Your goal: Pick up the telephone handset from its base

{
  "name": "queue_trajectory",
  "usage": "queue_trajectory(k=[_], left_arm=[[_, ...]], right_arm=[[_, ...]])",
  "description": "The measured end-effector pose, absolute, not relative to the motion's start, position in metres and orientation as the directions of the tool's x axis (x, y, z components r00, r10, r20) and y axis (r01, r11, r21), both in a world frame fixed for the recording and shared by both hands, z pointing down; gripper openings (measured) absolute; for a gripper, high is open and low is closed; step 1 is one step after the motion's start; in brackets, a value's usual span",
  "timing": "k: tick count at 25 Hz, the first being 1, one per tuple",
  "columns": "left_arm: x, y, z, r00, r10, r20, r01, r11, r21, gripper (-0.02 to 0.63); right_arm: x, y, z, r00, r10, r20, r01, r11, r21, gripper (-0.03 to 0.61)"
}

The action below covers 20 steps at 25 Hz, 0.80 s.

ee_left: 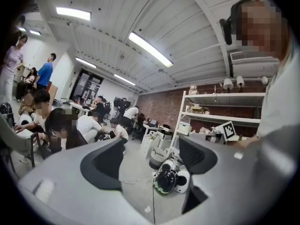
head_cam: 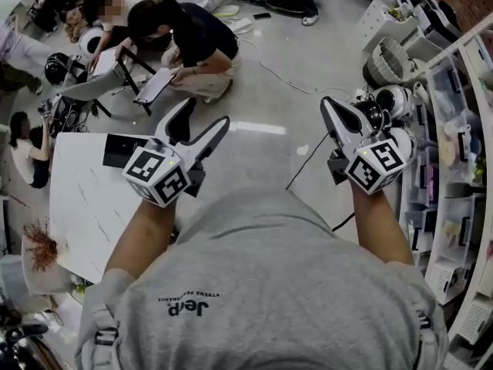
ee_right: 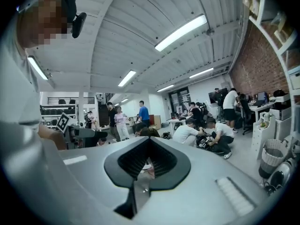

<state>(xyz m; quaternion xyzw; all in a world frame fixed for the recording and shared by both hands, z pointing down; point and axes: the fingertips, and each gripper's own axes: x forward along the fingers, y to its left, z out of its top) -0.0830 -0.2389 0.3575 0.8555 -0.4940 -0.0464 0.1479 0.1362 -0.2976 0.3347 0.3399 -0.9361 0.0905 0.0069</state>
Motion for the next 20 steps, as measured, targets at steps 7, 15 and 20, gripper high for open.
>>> queue_trajectory(k=[7, 15, 20], left_arm=[[-0.051, -0.274, 0.362, 0.389, -0.916, 0.1, -0.874, -0.333, 0.353, 0.408], [-0.076, -0.3, 0.38, 0.431, -0.895, 0.111, -0.858, -0.369, 0.357, 0.407], [-0.093, -0.305, 0.386, 0.443, -0.889, 0.115, -0.856, -0.381, 0.349, 0.407]], right_arm=[[0.154, -0.352, 0.344, -0.856, -0.507, 0.101, -0.517, 0.844, -0.146, 0.005], [0.111, -0.371, 0.356, -0.852, -0.512, 0.11, -0.522, 0.844, -0.121, 0.005], [0.073, -0.372, 0.363, -0.869, -0.476, 0.136, -0.492, 0.861, -0.13, 0.005]])
